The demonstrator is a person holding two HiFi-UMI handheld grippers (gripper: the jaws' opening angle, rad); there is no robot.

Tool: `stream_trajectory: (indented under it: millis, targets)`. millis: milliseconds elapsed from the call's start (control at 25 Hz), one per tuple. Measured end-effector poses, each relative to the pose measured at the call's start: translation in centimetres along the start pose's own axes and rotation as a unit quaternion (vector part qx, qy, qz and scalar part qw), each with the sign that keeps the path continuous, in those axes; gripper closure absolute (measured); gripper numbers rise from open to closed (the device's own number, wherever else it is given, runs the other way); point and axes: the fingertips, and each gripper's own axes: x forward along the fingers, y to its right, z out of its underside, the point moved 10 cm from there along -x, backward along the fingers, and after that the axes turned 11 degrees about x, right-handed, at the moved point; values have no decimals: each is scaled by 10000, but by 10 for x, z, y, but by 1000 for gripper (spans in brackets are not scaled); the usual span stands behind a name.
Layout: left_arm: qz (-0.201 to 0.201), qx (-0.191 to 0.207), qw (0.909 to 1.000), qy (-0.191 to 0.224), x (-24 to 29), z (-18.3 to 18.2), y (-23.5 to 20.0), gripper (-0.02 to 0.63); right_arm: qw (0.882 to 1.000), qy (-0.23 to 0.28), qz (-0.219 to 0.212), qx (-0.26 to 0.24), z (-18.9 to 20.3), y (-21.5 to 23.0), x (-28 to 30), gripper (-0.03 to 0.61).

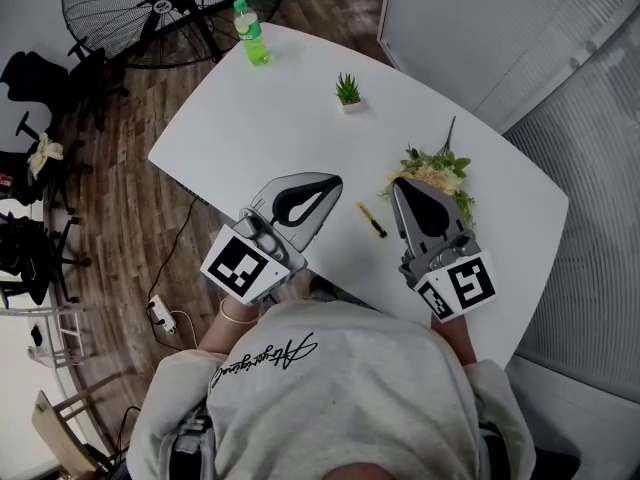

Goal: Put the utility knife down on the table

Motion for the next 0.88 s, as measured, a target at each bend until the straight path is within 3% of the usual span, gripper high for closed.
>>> stream_trajectory:
  millis: [240, 880]
  targets:
    - [33, 26, 9998, 169, -1, -2, 2, 612, 9998, 169, 37, -17, -1, -4, -4, 575]
    - [-1, 0, 10000, 32, -1, -2, 5, 614, 9998, 155, 87, -114, 0, -4, -8, 577]
